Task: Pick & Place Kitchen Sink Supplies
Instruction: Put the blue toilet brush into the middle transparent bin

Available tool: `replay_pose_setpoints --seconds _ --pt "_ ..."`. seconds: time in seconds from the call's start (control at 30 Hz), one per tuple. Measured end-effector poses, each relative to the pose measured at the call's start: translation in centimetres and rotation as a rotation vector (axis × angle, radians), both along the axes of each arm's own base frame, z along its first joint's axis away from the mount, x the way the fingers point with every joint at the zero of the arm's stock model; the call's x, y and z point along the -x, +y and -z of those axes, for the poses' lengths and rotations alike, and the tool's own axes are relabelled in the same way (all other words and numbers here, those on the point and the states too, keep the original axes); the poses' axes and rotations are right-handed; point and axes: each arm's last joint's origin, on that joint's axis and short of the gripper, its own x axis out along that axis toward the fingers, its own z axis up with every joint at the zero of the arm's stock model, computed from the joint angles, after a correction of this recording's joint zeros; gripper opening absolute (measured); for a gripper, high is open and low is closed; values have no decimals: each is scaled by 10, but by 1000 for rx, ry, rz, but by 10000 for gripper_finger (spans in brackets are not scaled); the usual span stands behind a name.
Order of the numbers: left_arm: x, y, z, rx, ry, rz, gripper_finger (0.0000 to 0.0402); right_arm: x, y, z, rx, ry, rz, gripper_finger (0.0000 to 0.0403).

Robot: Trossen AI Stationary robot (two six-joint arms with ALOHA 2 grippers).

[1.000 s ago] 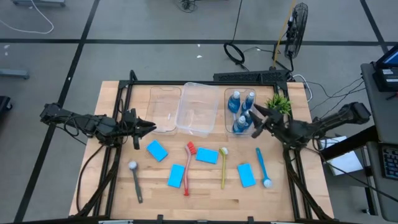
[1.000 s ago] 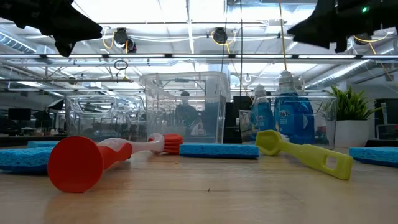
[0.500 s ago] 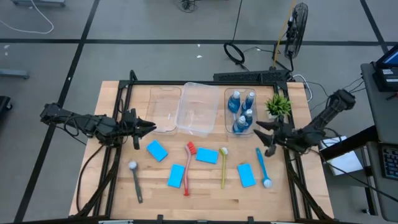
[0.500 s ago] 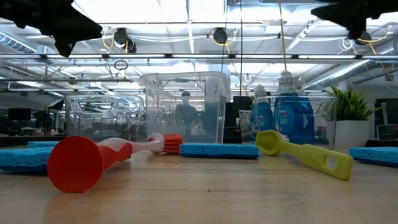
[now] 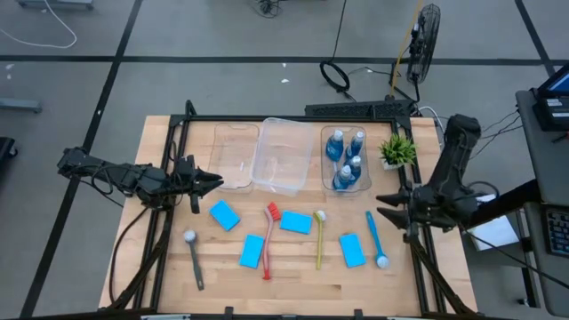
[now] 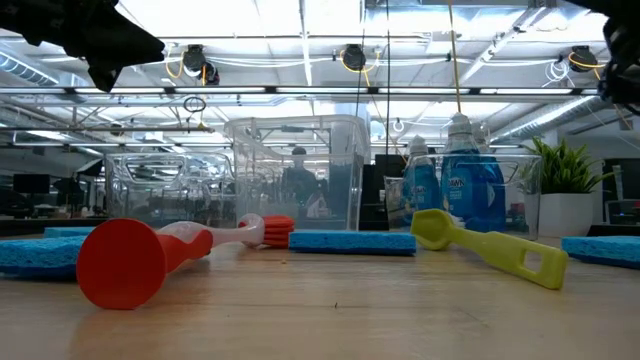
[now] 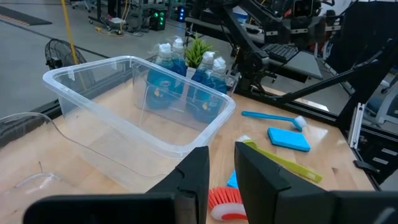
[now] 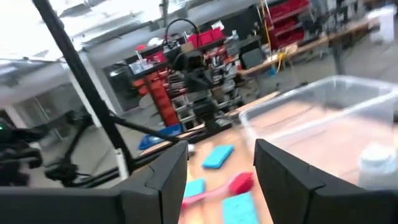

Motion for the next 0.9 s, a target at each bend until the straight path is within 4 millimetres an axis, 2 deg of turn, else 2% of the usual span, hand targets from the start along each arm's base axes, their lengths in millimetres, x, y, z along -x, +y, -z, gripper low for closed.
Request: replay_pose_setpoints --seconds 0.23,0.4,0.67,0.9 --pt "0 0 0 20 -5 -3 77 10 7 0 -121 -15 -100 171" --pt "0 0 0 82 -17 -15 77 10 6 -5 -81 -3 -67 171" --pt "0 0 0 103 -22 -19 77 14 6 -58 124 89 41 171" --pt "0 0 0 102 -22 -18 77 18 12 -93 234 110 5 171"
